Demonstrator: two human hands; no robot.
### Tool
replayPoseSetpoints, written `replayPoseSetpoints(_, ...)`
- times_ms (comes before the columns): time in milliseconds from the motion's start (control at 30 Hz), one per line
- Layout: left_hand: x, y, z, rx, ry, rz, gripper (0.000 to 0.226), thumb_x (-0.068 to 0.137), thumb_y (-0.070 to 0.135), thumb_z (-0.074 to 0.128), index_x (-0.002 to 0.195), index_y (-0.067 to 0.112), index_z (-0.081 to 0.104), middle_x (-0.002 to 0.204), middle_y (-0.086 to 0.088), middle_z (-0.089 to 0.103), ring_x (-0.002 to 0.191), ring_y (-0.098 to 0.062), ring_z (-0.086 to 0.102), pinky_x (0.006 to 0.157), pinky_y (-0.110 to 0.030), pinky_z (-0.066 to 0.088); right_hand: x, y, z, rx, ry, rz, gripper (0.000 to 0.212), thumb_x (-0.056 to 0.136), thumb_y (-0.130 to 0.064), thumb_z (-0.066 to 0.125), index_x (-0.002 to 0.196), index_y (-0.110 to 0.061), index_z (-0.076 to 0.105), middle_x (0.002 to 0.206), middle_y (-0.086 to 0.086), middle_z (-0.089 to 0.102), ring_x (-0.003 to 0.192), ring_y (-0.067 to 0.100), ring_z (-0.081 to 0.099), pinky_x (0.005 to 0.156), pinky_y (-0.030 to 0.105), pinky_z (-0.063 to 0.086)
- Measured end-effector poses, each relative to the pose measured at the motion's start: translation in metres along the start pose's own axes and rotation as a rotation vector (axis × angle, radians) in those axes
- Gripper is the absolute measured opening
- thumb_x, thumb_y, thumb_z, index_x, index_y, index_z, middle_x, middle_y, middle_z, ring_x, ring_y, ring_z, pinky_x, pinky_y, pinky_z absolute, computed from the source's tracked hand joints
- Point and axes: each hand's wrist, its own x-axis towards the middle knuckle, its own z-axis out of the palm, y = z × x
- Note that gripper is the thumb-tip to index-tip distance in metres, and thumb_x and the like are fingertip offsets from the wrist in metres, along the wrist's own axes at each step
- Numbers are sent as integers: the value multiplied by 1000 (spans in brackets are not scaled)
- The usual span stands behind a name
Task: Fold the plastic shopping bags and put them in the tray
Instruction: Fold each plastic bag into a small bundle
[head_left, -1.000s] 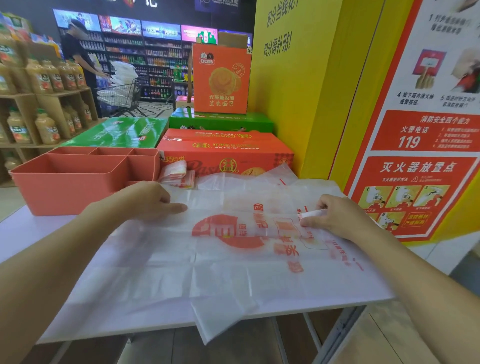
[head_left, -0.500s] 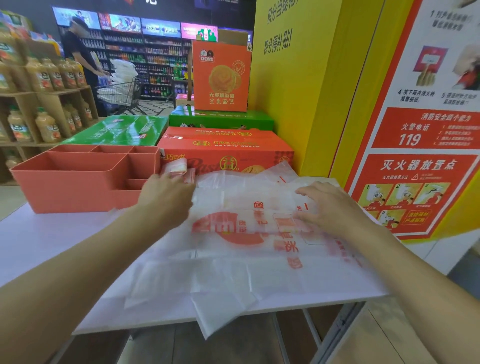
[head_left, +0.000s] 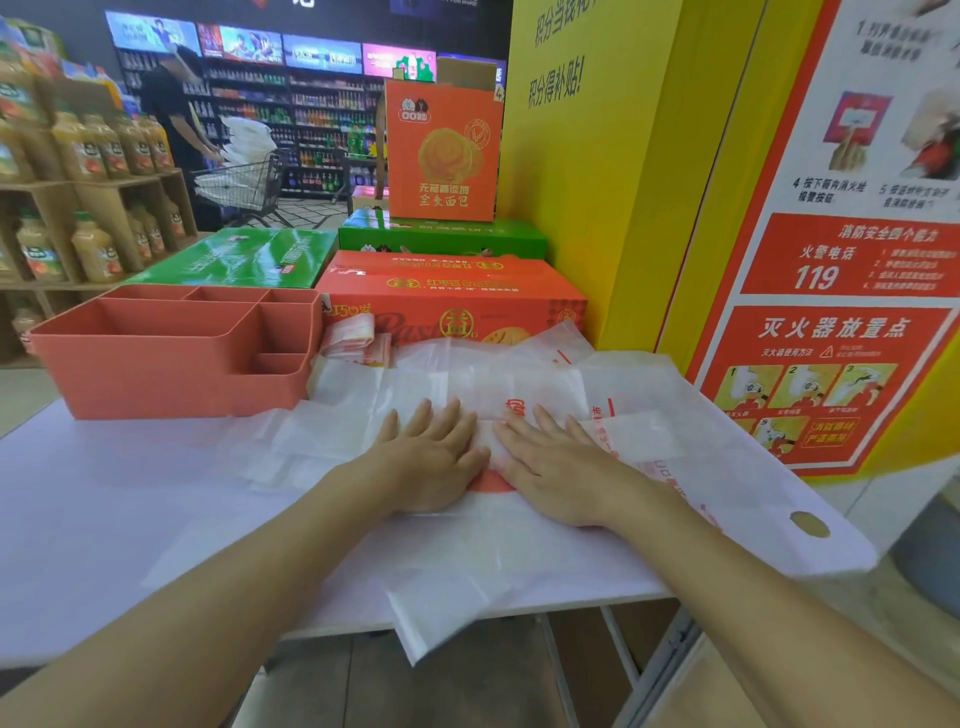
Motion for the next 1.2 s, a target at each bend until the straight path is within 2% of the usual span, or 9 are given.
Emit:
replayPoseSetpoints(267, -8, 3, -7, -123, 23, -8, 68, 103, 59, 14, 160, 27, -6, 167, 4, -15, 153, -25, -15, 122, -55, -5, -5, -4, -6, 78, 26, 1, 63, 106, -53, 19, 163, -29, 8, 170, -12, -6, 156, 16, -9, 126, 44, -4)
replayPoseSetpoints(467, -29, -12, -18, -124, 130, 96, 64, 100, 62, 30, 155, 29, 29, 166, 5, 18, 153, -19, 15, 123, -46, 17, -22, 0, -27, 72, 105, -75, 46, 104, -45, 42, 147, -28, 47, 154, -5, 47, 144, 20, 38, 115, 43, 37)
replayPoseSetpoints(633, -43, -19, -23, -45, 105, 144, 60, 103, 58, 27, 157, 32, 26, 165, 11, 22, 151, -14, 22, 121, -36, 24, -29, 5, -32, 45, 64, -118, 46, 108, -47, 36, 150, -33, 45, 158, -14, 41, 146, 12, 37, 121, 37, 30)
replayPoseSetpoints(767, -52, -23, -28, -12, 84, 174, 55, 104, 52, 28, 156, 35, 27, 161, 9, 31, 147, -17, 33, 119, -37, 29, -34, 8, -29, 64, 53, -91, 48, 108, -50, 31, 152, -35, 41, 159, -15, 38, 145, 11, 37, 120, 35, 30)
replayPoseSetpoints(933, -57, -27, -29, 25, 106, 161, 44, 102, 39, 34, 146, 34, 41, 132, -4, 62, 116, -29, 59, 97, -41, 47, -49, 11, -31, 5, 73, -143, 53, 105, -40, 40, 157, -38, 31, 162, -18, 33, 147, 8, 33, 118, 27, 27)
replayPoseSetpoints(1000, -58, -30, -31, 11, 124, 133, 42, 103, 33, 34, 143, 34, 45, 123, -9, 64, 111, -31, 61, 93, -40, 49, -50, 13, -32, 39, 96, -131, 52, 104, -32, 41, 155, -41, 33, 153, -19, 46, 136, 6, 46, 110, 24, 36)
replayPoseSetpoints(1067, -58, -35, -32, -43, 147, 112, 38, 103, 29, 34, 137, 35, 50, 115, -9, 66, 107, -31, 62, 91, -40, 49, -49, 18, -31, 87, 129, -111, 45, 105, -27, 40, 146, -45, 45, 120, -21, 66, 101, 1, 62, 87, 18, 47)
replayPoseSetpoints(1100, -58, -38, -33, -67, 161, 105, 36, 103, 30, 35, 133, 35, 54, 112, -7, 68, 106, -30, 62, 90, -40, 49, -48, 21, -31, 93, 150, -94, 38, 106, -28, 40, 137, -45, 53, 105, -19, 69, 89, 4, 63, 79, 22, 49)
replayPoseSetpoints(1200, -58, -47, -37, -102, 176, 90, 27, 103, 28, 38, 117, 29, 61, 98, -2, 67, 95, -26, 60, 84, -38, 48, -45, 34, -34, 91, 202, -34, 25, 106, -40, 41, 115, -36, 64, 100, -9, 71, 91, 16, 64, 81, 36, 52)
